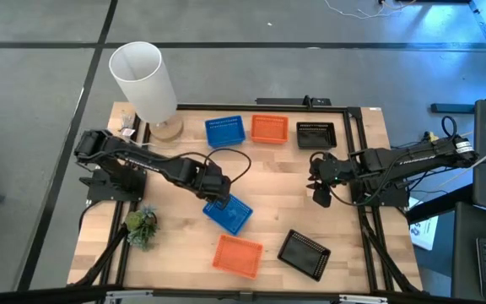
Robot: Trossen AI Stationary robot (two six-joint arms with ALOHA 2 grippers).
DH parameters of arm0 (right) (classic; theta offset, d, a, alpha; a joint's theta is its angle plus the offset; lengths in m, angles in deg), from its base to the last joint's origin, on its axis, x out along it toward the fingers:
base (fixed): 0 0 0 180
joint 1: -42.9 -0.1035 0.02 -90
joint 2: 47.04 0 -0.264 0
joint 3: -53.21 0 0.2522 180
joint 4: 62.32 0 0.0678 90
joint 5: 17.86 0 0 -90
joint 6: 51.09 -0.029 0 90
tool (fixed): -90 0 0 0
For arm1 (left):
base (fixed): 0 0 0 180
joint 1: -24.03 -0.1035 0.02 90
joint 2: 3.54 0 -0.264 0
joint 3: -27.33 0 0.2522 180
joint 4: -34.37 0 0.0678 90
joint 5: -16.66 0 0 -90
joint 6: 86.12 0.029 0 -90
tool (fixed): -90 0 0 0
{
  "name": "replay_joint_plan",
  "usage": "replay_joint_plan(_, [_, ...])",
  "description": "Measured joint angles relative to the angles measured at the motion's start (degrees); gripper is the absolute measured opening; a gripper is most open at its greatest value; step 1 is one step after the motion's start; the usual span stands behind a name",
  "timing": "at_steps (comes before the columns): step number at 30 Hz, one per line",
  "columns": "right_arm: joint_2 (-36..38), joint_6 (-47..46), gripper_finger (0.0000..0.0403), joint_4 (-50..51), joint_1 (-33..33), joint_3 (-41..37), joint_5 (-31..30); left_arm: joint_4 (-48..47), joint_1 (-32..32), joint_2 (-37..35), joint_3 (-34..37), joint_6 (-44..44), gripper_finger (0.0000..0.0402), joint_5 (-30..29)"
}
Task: Stack baskets by color
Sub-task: Stack the blue bin on top of the stacked blue bins
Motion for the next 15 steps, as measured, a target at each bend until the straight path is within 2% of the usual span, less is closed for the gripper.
replay_joint_plan(11, [-0.02, 0.03, 0.0135, 0.45, -0.02, 0.0, 0.14, 2.28, 0.42, 6.53, -0.01, -0.62, 0.009, 3.46])
replay_joint_plan(15, [-0.01, 0.05, 0.0135, 0.41, -0.02, 0.0, 0.12, 3.45, 0.42, 9.35, -0.01, 0.35, 0.009, 2.75])
